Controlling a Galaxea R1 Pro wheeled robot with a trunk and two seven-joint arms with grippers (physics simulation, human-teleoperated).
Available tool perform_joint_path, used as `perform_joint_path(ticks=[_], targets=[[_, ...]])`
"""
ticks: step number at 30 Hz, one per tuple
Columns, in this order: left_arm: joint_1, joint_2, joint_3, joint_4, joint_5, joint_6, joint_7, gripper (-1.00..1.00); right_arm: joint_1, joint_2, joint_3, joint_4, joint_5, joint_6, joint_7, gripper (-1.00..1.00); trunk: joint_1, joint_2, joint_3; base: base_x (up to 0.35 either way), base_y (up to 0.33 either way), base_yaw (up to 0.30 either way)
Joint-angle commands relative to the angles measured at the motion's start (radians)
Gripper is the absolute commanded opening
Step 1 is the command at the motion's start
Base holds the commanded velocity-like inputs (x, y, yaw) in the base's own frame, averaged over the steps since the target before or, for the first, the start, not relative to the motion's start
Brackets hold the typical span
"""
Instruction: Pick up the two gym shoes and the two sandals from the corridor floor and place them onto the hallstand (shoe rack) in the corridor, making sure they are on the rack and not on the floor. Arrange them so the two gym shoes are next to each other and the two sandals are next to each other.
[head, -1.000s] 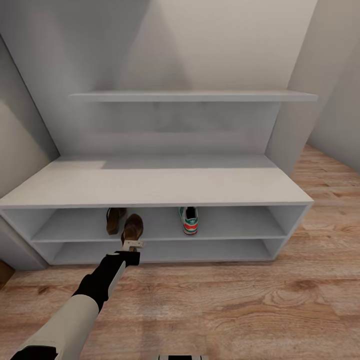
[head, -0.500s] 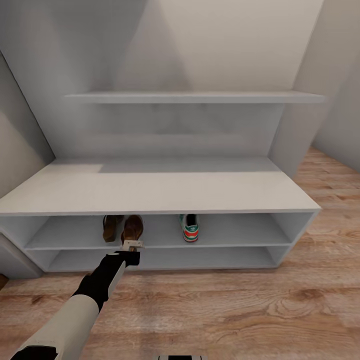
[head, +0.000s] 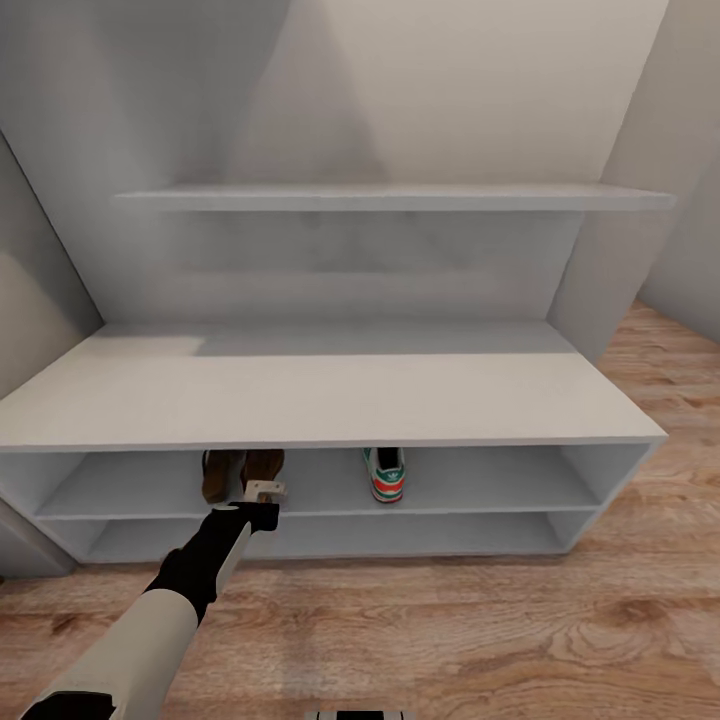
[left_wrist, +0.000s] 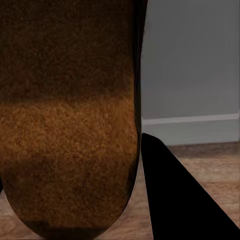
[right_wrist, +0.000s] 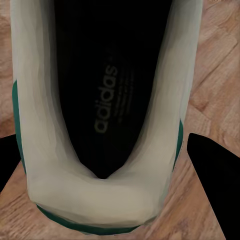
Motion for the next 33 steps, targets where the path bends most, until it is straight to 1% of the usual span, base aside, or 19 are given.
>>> perform_joint_path(ticks=[1,11,33], targets=[[0.0,0.0,-0.003,-0.002,-0.006,0.006,0.001,-1.0,-0.001,0.0,-0.004,0.002,-0.008,-0.002,0.009,-1.0,0.0,0.0,-0.001,0.071,0.017,0.0],[0.0,0.0,-0.003,-0.002,-0.007,0.006,0.001,-1.0,-0.001,0.0,-0.003,0.003,-0.008,-0.002,0.009,-1.0,0.0,0.0,-0.001,0.08,0.057,0.0],[0.0,0.0,0.0,-0.002,-0.006,0.005,0.001,-1.0,-0.001,0.0,-0.003,0.004,-0.008,-0.002,0.009,-1.0,0.0,0.0,-0.001,0.102,0.001,0.0]])
